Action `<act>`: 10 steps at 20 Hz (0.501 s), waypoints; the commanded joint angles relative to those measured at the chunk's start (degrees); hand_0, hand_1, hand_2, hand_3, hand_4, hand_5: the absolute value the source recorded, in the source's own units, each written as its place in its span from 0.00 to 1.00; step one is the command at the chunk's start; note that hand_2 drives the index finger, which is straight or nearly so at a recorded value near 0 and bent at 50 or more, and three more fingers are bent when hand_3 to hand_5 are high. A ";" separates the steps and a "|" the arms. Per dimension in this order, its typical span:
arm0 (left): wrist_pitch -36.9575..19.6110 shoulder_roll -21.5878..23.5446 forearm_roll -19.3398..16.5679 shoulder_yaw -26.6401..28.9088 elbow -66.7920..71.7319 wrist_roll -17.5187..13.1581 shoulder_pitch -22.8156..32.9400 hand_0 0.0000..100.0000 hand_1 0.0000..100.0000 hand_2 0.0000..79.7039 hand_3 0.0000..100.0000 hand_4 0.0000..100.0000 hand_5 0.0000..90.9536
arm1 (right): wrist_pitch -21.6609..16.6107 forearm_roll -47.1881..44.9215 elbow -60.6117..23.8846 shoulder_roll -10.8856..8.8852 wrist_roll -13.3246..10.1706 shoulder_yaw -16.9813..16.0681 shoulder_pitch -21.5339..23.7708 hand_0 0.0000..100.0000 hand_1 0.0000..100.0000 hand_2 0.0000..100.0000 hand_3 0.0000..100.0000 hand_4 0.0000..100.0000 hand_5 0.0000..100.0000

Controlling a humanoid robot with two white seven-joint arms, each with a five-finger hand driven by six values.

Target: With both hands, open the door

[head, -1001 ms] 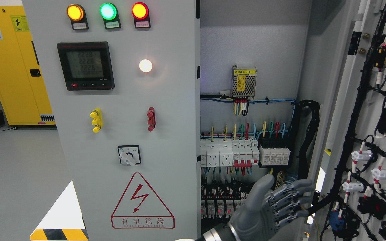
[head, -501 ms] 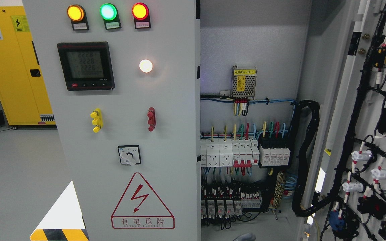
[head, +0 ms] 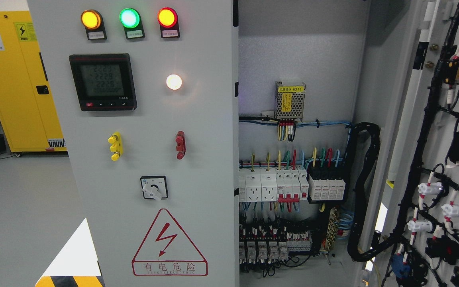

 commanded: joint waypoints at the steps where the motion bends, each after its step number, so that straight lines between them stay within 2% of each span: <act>1: -0.15 -5.03 -0.49 13.92 35.98 0.01 0.95 0.00 0.00 0.00 0.00 0.00 0.00 | -0.01 -1.14 -0.14 -0.02 0.04 -1.23 0.00 0.20 0.12 0.00 0.00 0.00 0.00; 3: 0.11 -5.92 -0.66 15.96 44.69 -0.16 -1.68 0.00 0.00 0.00 0.00 0.00 0.00 | -0.01 -1.14 -0.14 -0.02 0.04 -1.23 0.00 0.20 0.12 0.00 0.00 0.00 0.00; 6: 0.29 -5.92 -0.84 15.70 55.43 -0.16 -4.59 0.00 0.00 0.00 0.00 0.00 0.00 | -0.01 -1.14 -0.14 0.07 0.04 -1.23 0.09 0.20 0.12 0.00 0.00 0.00 0.00; 10: 0.38 -5.83 -1.27 15.53 60.98 -0.25 -4.59 0.00 0.00 0.00 0.00 0.00 0.00 | -0.01 -1.14 -0.14 0.07 0.04 -1.23 0.09 0.20 0.12 0.00 0.00 0.00 0.00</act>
